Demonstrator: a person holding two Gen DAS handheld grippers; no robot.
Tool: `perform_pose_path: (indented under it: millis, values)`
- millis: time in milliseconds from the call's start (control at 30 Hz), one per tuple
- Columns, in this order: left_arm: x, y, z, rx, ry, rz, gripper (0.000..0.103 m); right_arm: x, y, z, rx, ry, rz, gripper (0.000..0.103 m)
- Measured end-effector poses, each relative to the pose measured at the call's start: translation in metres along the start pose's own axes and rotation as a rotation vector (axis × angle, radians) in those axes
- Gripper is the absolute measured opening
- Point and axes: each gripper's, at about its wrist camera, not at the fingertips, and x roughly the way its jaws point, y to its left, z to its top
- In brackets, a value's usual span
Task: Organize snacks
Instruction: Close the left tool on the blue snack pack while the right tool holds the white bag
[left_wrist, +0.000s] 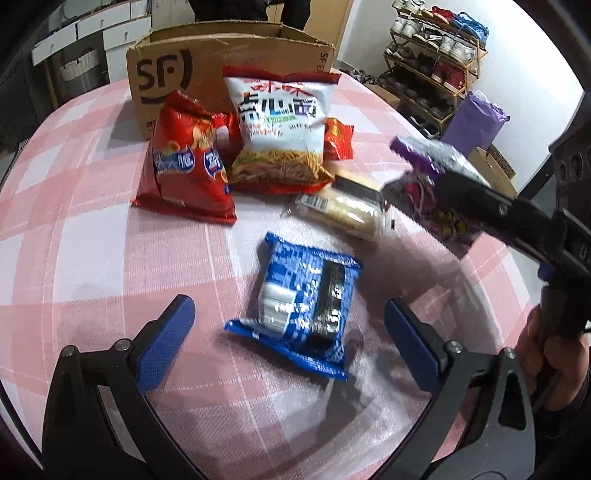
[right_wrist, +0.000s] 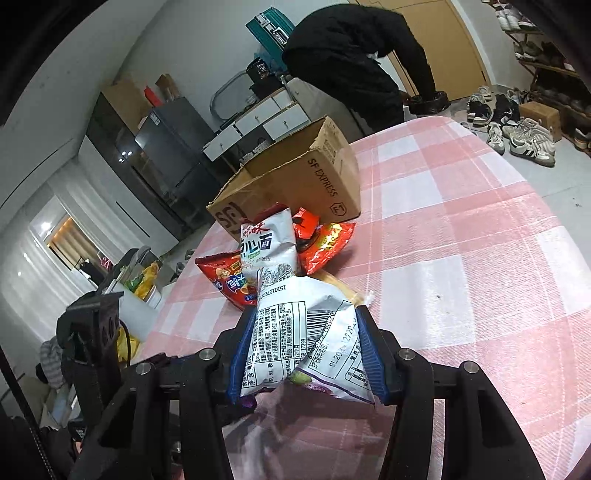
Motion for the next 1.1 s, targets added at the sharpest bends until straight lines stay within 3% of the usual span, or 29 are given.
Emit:
perform_pose_path:
  millis: [67,167,267,300,333,467,1100]
  values:
    - [0.002,0.000,0.003,0.000,0.004,0.001,0.101,-0.001,-0.002,-0.001,0.003,0.002,-0.002,0.052]
    - [0.007,0.001,0.006,0.000,0.019,-0.012,0.089,-0.004,-0.003,-0.003,0.009,0.001,-0.003,0.052]
    - [0.005,0.000,0.006,0.024,0.010,-0.009,0.064,-0.004,-0.003,-0.003,0.006,0.002,-0.007,0.052]
    - [0.004,-0.001,0.006,0.032,0.004,-0.023,0.045,-0.004,-0.002,-0.004,0.005,0.004,-0.007,0.052]
    - [0.005,0.000,0.008,0.035,0.006,-0.038,0.042,-0.003,-0.002,-0.004,0.006,0.006,-0.007,0.052]
    - [0.003,0.002,0.010,0.048,0.015,-0.071,0.041,-0.002,-0.001,-0.006,0.007,0.009,-0.008,0.052]
    - [-0.038,0.020,0.001,0.023,-0.036,-0.064,0.041,0.004,0.011,0.002,-0.031,0.010,-0.004,0.052]
